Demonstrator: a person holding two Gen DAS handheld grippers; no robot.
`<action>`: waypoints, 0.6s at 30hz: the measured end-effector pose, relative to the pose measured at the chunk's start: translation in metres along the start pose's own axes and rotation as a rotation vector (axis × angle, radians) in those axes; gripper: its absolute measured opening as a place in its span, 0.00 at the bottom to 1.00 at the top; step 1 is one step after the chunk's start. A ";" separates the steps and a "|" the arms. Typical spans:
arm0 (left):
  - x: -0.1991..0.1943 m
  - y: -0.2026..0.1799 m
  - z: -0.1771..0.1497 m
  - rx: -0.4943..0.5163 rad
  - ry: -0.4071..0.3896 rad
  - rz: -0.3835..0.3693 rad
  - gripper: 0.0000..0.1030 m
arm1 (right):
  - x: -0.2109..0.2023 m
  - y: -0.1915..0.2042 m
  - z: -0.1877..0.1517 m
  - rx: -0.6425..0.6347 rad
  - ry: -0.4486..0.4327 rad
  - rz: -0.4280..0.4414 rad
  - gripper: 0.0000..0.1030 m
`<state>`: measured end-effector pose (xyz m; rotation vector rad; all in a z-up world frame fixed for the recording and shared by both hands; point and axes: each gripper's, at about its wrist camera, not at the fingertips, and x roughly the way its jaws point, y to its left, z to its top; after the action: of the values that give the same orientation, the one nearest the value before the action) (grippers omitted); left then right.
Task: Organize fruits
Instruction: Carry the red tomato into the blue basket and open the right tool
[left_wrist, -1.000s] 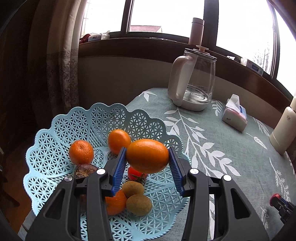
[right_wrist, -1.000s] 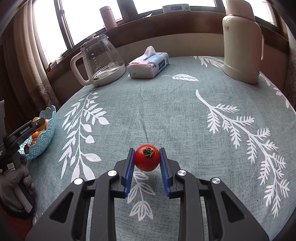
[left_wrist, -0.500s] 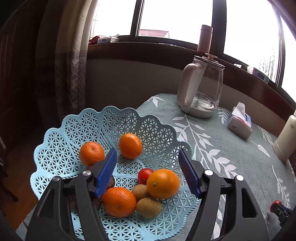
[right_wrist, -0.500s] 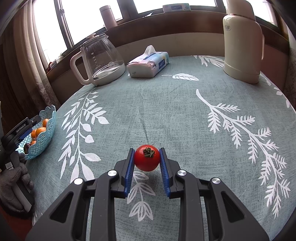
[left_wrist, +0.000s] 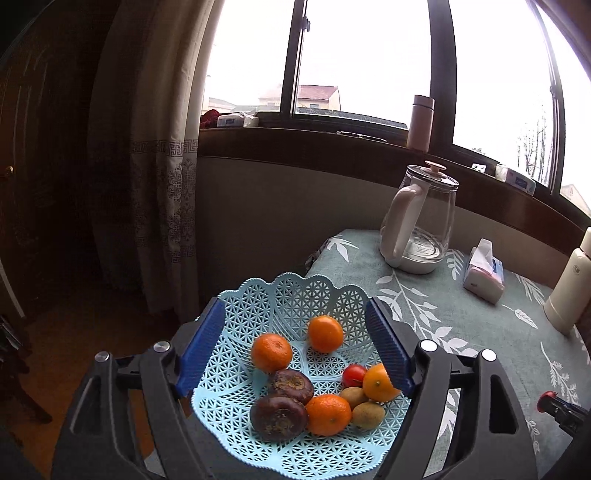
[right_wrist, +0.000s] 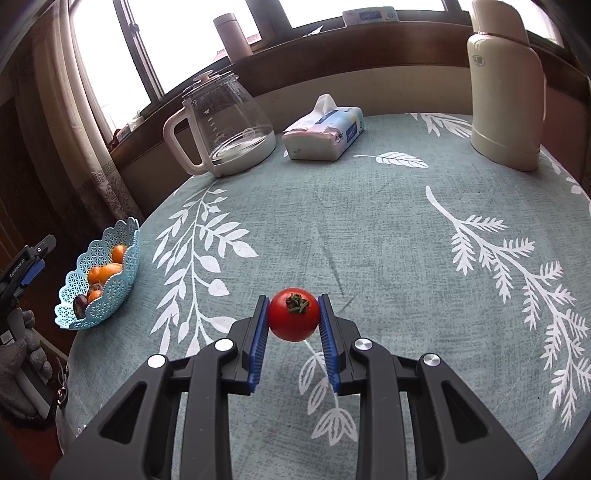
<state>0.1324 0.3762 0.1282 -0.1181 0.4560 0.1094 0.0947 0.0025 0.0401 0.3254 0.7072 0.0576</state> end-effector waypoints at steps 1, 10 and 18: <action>-0.002 0.004 0.000 0.000 0.001 0.004 0.77 | 0.001 0.006 0.001 -0.002 0.004 0.014 0.26; -0.007 0.029 -0.005 -0.007 0.021 0.000 0.78 | 0.010 0.084 0.023 -0.075 0.015 0.170 0.26; -0.010 0.043 -0.003 -0.044 0.023 0.000 0.78 | 0.025 0.163 0.029 -0.181 0.022 0.270 0.26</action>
<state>0.1164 0.4172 0.1257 -0.1626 0.4762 0.1183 0.1424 0.1534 0.0960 0.2455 0.6705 0.3800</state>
